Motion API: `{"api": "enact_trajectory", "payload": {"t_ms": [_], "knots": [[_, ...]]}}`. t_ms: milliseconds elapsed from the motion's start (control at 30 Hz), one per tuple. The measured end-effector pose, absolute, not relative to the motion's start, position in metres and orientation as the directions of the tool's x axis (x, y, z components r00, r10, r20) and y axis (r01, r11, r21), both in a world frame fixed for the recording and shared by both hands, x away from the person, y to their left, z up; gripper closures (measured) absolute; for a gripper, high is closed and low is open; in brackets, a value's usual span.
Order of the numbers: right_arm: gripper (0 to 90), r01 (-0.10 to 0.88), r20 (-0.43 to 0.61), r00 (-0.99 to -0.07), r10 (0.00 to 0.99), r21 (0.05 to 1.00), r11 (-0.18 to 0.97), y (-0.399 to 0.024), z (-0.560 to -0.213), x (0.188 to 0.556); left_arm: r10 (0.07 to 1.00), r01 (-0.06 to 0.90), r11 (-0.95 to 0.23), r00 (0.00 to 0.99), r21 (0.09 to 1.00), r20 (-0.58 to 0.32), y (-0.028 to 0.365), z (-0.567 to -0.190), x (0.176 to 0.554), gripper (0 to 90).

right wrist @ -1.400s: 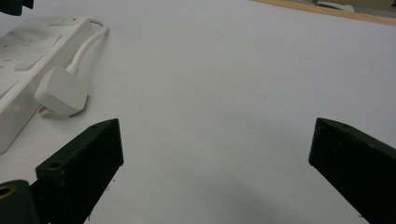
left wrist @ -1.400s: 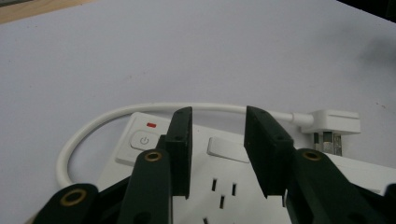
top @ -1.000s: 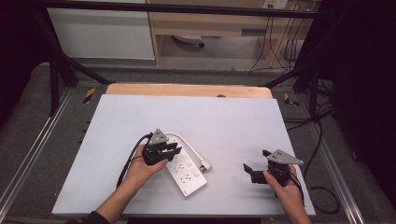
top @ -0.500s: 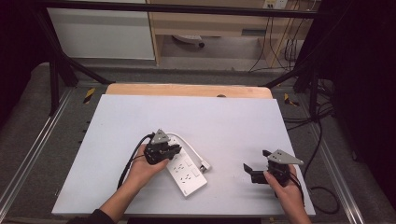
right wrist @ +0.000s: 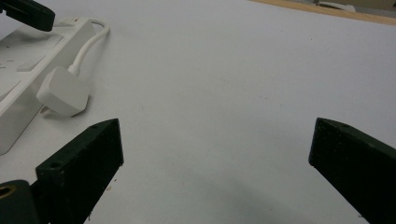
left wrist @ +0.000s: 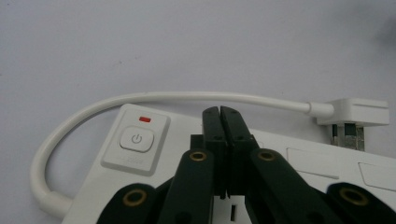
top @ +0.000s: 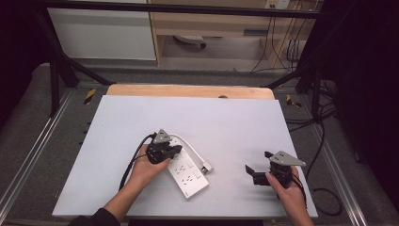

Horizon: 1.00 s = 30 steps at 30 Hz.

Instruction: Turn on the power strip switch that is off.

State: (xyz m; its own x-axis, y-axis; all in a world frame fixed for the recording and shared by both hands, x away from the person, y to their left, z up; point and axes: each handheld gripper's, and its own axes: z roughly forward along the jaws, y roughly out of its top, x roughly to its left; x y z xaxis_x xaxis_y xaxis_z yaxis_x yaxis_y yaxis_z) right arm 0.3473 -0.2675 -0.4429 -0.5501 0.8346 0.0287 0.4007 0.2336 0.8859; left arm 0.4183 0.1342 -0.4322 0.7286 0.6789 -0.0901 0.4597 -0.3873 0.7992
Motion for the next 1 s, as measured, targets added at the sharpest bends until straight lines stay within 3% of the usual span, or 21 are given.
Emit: {"api": "enact_trajectory", "payload": {"t_ms": [1000], "knots": [[3.6, 0.4, 0.028, -0.553, 0.833, 0.885, 0.237, -0.2676, -0.4428, 0.347, 0.669, 0.467, -0.404, 0.737, 0.787, -0.094, 0.1307, -0.4352, 0.423, 90.0]]}}
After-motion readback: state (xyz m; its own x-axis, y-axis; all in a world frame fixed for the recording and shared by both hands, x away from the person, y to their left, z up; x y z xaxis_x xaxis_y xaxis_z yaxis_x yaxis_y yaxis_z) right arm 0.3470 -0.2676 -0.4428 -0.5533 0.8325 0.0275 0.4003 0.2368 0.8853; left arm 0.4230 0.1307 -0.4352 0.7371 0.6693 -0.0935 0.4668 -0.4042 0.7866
